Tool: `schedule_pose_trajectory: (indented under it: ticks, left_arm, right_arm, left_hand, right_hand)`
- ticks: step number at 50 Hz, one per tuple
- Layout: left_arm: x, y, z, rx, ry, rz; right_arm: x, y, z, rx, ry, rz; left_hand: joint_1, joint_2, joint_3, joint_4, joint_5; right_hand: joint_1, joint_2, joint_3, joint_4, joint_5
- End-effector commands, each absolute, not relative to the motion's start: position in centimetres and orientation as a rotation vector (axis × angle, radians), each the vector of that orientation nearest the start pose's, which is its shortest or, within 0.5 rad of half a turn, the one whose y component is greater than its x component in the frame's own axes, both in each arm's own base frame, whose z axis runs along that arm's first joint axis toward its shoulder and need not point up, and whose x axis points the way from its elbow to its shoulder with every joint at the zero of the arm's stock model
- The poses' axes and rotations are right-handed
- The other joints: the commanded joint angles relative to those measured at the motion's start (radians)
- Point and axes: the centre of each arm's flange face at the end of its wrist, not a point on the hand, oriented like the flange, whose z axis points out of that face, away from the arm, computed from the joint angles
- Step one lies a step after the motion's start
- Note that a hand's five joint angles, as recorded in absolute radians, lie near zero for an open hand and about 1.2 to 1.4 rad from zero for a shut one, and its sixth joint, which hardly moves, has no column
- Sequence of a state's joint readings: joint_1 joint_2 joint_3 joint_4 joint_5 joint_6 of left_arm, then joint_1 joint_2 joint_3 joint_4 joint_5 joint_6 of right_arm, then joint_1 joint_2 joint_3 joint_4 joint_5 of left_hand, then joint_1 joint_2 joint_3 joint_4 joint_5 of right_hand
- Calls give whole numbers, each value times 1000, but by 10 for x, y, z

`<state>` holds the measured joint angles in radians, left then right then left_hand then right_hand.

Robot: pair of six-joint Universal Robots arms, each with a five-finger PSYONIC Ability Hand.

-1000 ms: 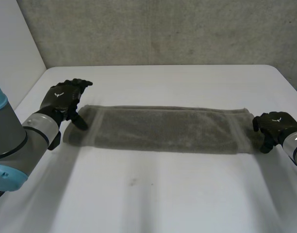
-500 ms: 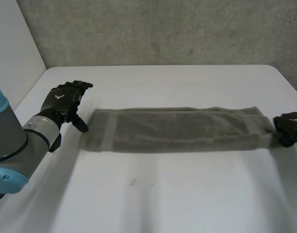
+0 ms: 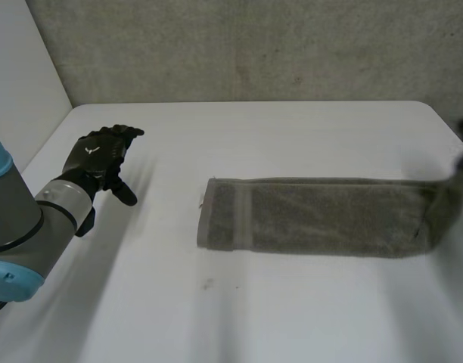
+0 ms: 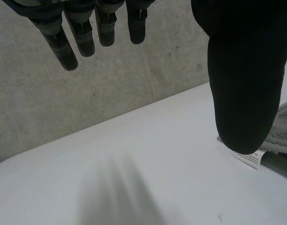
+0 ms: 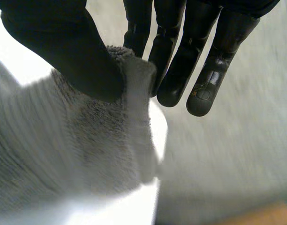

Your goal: Fold the towel.

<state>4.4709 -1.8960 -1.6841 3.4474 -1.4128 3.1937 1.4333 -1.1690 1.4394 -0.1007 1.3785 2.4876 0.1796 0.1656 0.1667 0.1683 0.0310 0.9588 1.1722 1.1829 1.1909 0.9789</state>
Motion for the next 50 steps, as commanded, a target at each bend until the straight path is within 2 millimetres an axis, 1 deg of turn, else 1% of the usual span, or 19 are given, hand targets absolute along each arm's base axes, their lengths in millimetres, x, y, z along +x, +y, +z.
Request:
schedule_pose_trajectory:
  ticks: [1,2,5,7,8,10,17,19,20,21,22,24,26,27,29,33,40,44,50]
  left_arm:
    - [-225,-305,196,550,2495,-2215]
    - [-225,-305,196,552,2495,-2215]
    - [-225,-305,196,548,2496,-2215]
    - [-225,-305,196,550,2495,-2215]
    - [-225,-305,196,550,2495,-2215]
    - [-225,-305,196,552,2495,-2215]
    - [-226,-304,195,554,2496,-2216]
    - [-227,-304,194,560,2501,-2213]
    - [-227,-304,194,560,2501,-2213]
    - [-227,-303,194,560,2502,-2211]
    - [-227,-303,194,560,2502,-2211]
    - [-226,-303,193,560,2502,-2211]
    - [-227,-303,193,562,2501,-2214]
    - [-227,-303,193,562,2499,-2216]
    - [-227,-303,192,562,2498,-2218]
    - [-227,-303,192,562,2494,-2222]
    - [-229,-302,189,571,2503,-2216]
    - [-232,-300,193,589,2497,-2232]
    - [-277,-277,206,778,2483,-2345]
  right_arm:
    - [267,-327,235,-1214,1958,-2201]
    - [297,-310,225,-1277,1872,-2150]
    - [324,-292,213,-1335,1809,-2088]
    - [362,-257,190,-1432,1719,-1973]
    - [362,-257,190,-1433,1719,-1973]
    - [385,-230,158,-1528,1683,-1861]
    - [404,-198,121,-1665,1636,-1744]
    - [404,-198,120,-1665,1647,-1747]
    - [403,-199,124,-1653,1653,-1765]
    - [403,-199,124,-1653,1653,-1765]
    - [401,-201,130,-1636,1669,-1782]
    - [398,-202,141,-1610,1675,-1816]
    - [381,-220,178,-1486,1728,-1932]
    - [380,-220,178,-1486,1728,-1933]
    - [343,-251,200,-1316,1858,-1990]
    - [310,-269,207,-1154,1978,-1975]
    - [235,-278,164,-974,2307,-1663]
    - [216,-273,148,-940,2350,-1561]
    - [195,-276,136,-873,2370,-1558]
  left_hand:
    - [-5,9,8,6,-31]
    - [-5,9,8,6,-31]
    - [-5,9,8,6,-31]
    - [-5,9,8,6,-31]
    - [-5,9,8,6,-31]
    - [-5,9,8,6,-31]
    - [-5,9,8,6,-31]
    - [-5,9,8,6,-31]
    - [-5,9,8,6,-31]
    - [-5,9,8,6,-31]
    - [-5,9,8,6,-31]
    - [-5,9,8,6,-31]
    - [-5,9,8,6,-31]
    - [-5,9,8,6,-31]
    - [-5,9,8,6,-31]
    - [-5,9,8,6,-31]
    - [-5,9,8,6,-31]
    - [-5,9,8,6,-31]
    - [2,16,15,13,-24]
  right_hand:
    - [437,224,213,205,243]
    - [437,224,213,205,243]
    - [437,224,213,205,243]
    - [437,224,213,205,243]
    - [437,224,213,205,243]
    - [437,224,213,205,243]
    - [437,224,213,205,243]
    - [248,34,24,16,53]
    - [-351,-564,-575,-583,-546]
    - [-357,-570,-581,-589,-552]
    - [-784,-998,-1008,-1016,-979]
    - [-784,-998,-1008,-1016,-979]
    - [-784,-998,-1008,-1016,-979]
    - [-784,-998,-1008,-1016,-979]
    - [-784,-998,-1008,-1016,-979]
    - [-784,-998,-1008,-1016,-979]
    - [-784,-998,-1008,-1016,-979]
    - [-784,-998,-1008,-1016,-979]
    - [-784,-998,-1008,-1016,-979]
